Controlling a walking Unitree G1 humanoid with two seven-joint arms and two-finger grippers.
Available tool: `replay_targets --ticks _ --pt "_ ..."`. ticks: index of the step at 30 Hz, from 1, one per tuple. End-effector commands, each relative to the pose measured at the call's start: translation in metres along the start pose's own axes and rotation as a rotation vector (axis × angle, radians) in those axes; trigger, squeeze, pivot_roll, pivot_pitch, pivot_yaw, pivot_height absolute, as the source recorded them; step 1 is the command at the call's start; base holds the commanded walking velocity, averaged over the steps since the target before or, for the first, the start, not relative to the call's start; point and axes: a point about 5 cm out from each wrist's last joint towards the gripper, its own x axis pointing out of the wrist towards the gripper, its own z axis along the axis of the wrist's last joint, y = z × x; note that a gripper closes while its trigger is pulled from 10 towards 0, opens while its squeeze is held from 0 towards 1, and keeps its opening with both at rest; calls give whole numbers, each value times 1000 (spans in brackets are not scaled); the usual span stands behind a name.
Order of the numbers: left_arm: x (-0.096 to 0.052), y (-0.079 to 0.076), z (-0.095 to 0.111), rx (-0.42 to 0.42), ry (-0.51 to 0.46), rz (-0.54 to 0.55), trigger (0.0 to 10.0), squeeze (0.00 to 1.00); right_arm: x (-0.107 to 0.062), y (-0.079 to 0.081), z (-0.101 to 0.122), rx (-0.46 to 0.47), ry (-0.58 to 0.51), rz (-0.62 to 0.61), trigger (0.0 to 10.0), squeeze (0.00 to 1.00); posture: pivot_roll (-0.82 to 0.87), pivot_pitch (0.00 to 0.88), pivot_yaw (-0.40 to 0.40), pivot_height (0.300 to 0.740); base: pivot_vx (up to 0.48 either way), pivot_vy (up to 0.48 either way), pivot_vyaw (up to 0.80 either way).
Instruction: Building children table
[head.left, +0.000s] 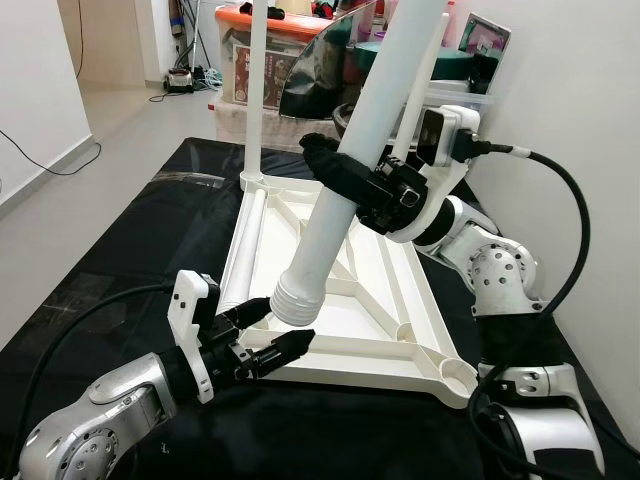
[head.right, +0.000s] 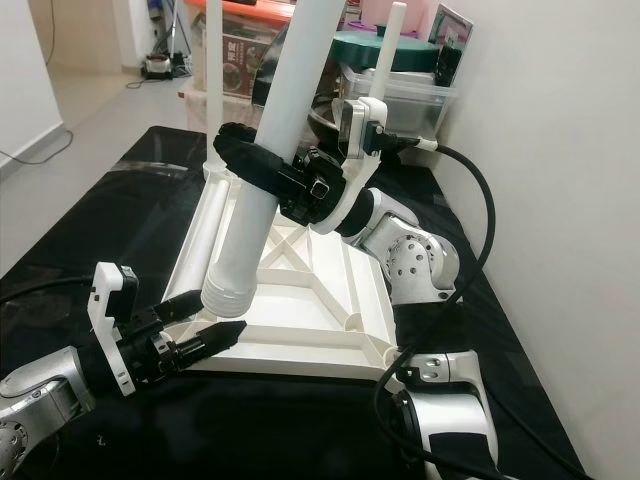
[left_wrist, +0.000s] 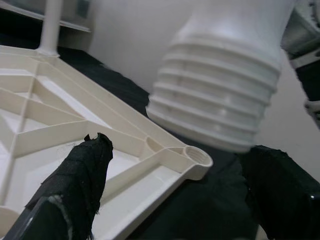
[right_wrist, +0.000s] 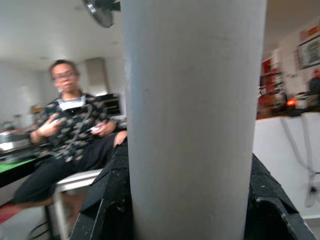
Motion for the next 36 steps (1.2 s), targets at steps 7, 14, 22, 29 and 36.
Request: replay_targets --ticks 7,14,22,29,36 --pt "13 -15 2 19 43 -174 10000 0 6 15 -17 42 70 108 0 0 134 0 -144 740 0 0 0" --pt "22 -26 4 49 76 -287 10000 0 7 17 -29 70 96 115 0 0 129 0 -137 740 0 0 0" --pt "22 -27 -2 41 118 -316 10000 0 8 19 -30 81 100 117 0 0 125 0 -132 740 0 0 0" --pt "17 -28 -6 31 119 -321 0 0 8 17 -28 75 99 102 0 0 128 0 -141 740 0 0 0" --pt "15 -28 -7 40 112 -324 0 0 10 16 -25 74 92 93 0 0 125 0 -139 740 0 0 0"
